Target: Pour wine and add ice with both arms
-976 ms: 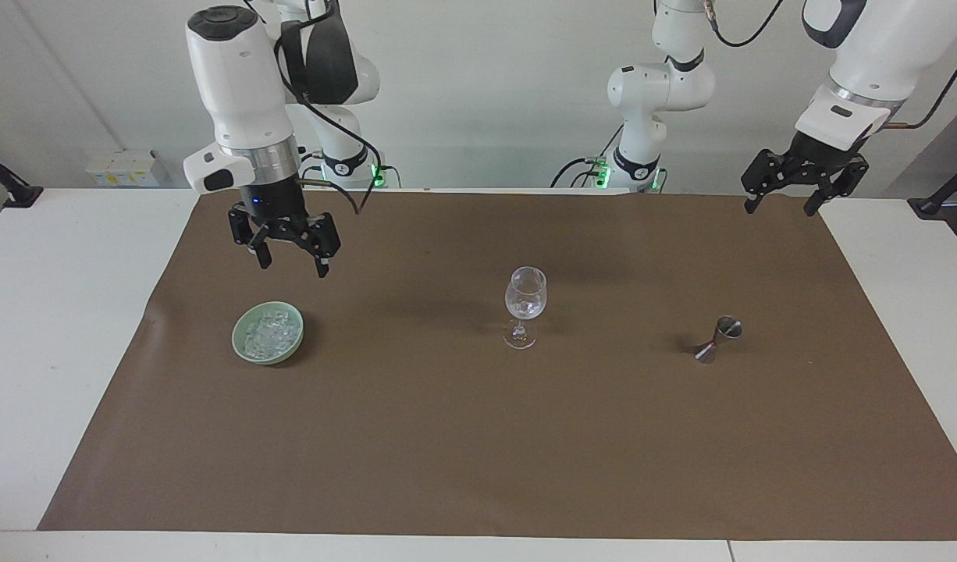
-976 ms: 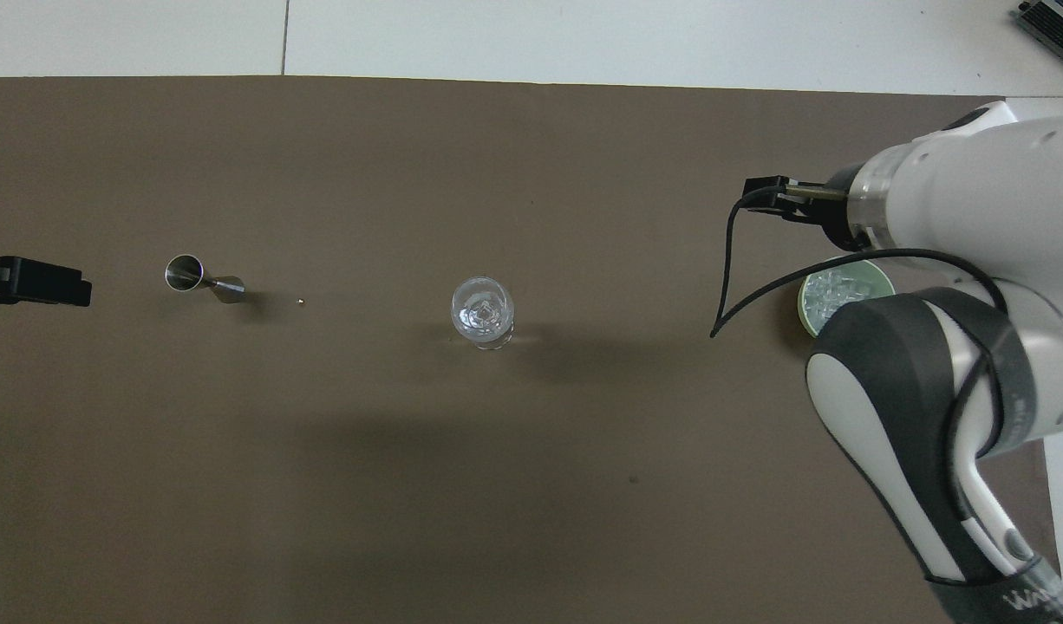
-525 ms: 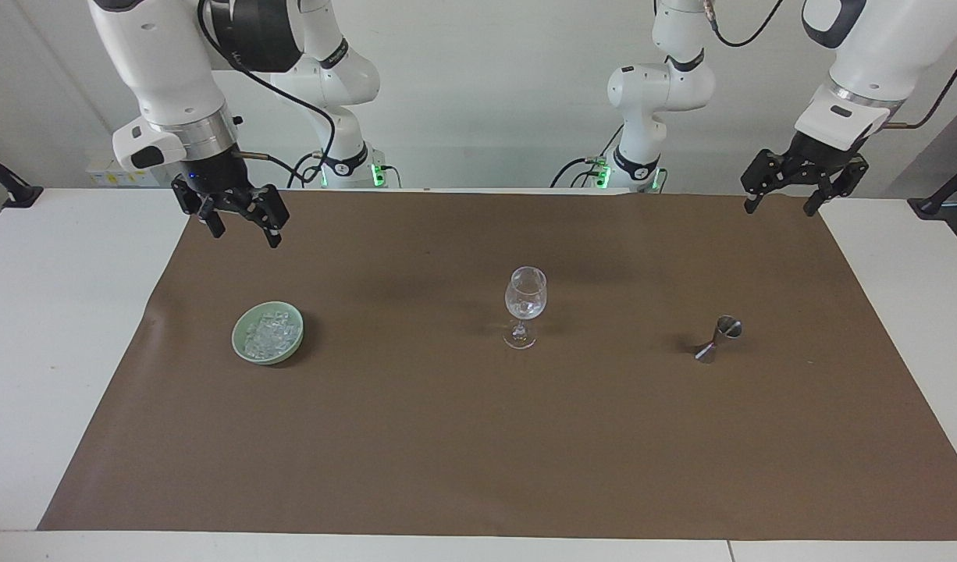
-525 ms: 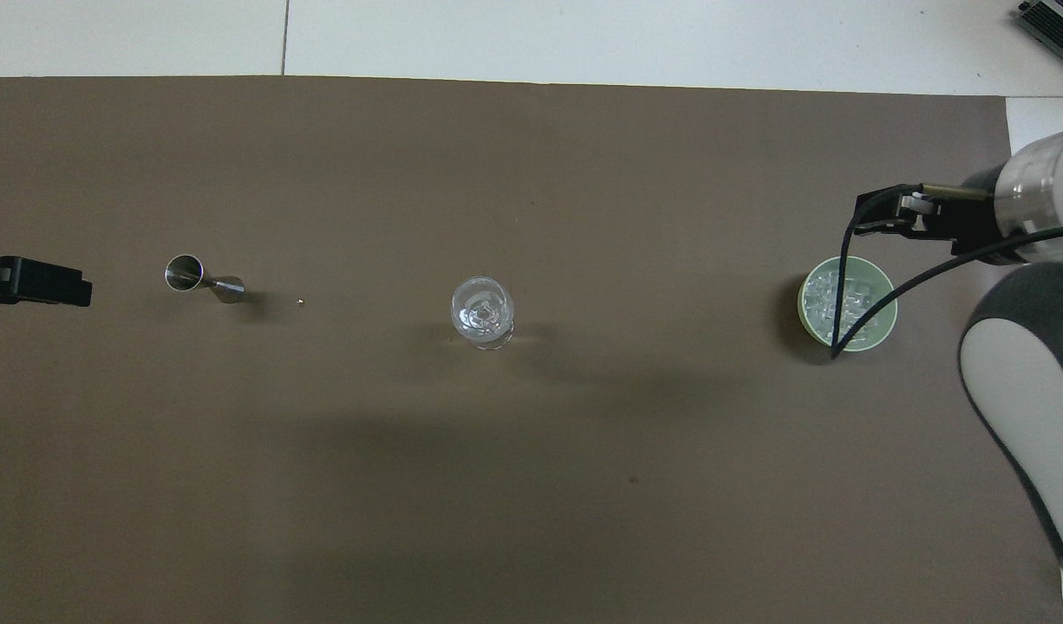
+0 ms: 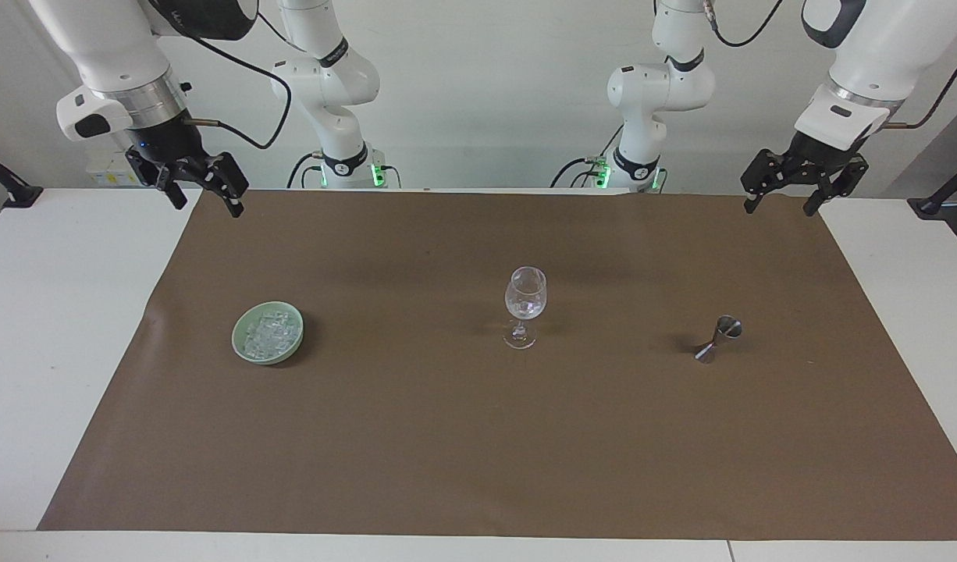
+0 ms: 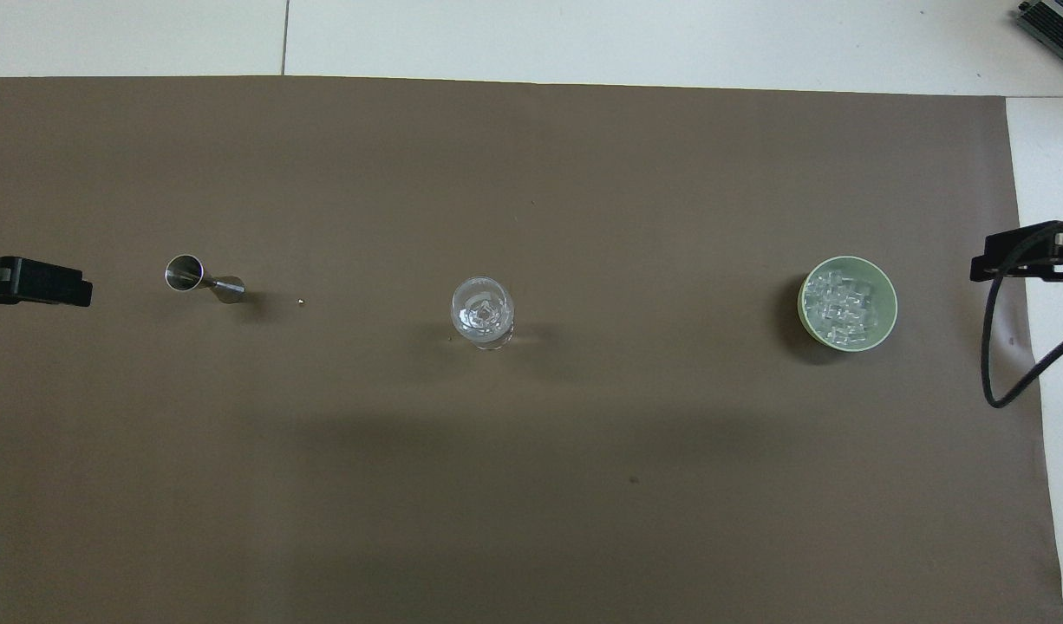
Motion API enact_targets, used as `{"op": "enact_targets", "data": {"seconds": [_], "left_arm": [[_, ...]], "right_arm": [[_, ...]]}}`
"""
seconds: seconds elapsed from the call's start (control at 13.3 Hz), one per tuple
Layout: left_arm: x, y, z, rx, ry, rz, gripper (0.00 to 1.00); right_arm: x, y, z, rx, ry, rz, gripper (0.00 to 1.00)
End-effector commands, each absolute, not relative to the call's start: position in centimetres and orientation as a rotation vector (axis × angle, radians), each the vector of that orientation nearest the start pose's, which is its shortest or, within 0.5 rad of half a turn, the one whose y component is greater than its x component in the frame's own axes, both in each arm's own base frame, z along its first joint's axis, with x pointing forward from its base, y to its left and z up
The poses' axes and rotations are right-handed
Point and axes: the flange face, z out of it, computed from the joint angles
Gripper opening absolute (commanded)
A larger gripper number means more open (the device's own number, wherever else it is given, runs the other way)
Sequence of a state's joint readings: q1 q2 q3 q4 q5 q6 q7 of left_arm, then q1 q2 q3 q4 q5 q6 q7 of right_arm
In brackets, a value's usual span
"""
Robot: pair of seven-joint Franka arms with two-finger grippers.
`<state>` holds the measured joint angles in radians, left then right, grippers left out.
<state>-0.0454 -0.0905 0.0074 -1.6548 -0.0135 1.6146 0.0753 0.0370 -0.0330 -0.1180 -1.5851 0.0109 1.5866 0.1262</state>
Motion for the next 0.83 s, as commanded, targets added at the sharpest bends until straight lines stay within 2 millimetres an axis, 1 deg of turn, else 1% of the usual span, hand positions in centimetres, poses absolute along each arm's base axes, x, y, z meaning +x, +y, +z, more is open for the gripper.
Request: {"op": "enact_targets", "data": {"seconds": [0.0, 0.15, 0.3, 0.53, 0.75], "left_arm": [[52.2, -2.2, 63.8, -3.13, 0.183, -0.072, 1.0], [52.2, -2.2, 63.8, -3.13, 0.183, -0.072, 1.0], [52.2, -2.2, 63.8, -3.13, 0.185, -0.072, 1.0], [52.2, -2.2, 63.8, -3.13, 0.183, -0.07, 1.0], [52.2, -2.2, 63.8, -3.13, 0.183, -0.067, 1.0]], "right_arm": [[53.4, -4.8, 63.1, -3.115, 0.273, -0.023, 1.0], [53.6, -5.1, 63.8, -3.122, 0.221, -0.043, 1.0], [53.3, -5.0, 64.8, -3.12, 0.218, -0.038, 1.0], [53.2, -5.0, 64.9, -3.144, 0.206, -0.043, 1.0], [53.2, -3.6, 64.9, -3.149, 0.134, -0.031, 1.0]]}}
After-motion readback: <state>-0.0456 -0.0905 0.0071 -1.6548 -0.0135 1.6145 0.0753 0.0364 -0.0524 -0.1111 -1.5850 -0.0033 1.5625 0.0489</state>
